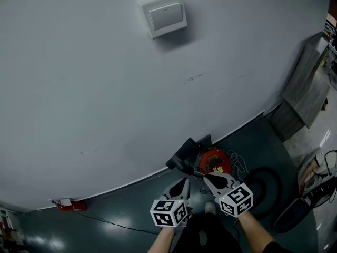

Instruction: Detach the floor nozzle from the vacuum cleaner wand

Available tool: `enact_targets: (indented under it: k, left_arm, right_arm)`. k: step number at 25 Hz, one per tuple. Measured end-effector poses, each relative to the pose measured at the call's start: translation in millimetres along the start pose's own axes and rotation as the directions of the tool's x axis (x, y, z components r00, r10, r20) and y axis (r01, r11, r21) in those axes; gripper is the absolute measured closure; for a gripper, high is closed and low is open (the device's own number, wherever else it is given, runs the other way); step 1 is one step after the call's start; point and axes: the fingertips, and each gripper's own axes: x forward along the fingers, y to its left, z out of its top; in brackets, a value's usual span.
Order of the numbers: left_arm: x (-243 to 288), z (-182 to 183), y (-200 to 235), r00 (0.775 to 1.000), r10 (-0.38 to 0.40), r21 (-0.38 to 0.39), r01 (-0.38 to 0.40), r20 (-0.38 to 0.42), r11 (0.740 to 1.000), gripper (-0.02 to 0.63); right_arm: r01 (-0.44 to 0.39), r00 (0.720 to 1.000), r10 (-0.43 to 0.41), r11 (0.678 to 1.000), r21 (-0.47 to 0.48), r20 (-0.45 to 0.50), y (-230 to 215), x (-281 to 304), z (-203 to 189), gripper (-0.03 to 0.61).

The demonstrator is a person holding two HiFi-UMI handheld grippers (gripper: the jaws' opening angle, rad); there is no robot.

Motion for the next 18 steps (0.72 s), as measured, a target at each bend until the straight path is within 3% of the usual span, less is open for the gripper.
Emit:
enact_targets:
  k: [11,18]
  left_arm:
    - [17.7,-18.8,29.7,1.000,0.010,-0.089,-0.009,0.010,0.996,0.568]
    - [36.2,-27.3,42.5,1.000,0.020,-0.139,-0.020,0.000,0.990,0.491]
  right_arm:
    - [-0.016,0.998,0.012,0.997,-0.080,-0.055,-16.7,20.8,-31.0,0.528]
    - [-0.038,0.994,0.020,0.985,-0.165,-0.108,-22.6,42.9,-57.3,0.487]
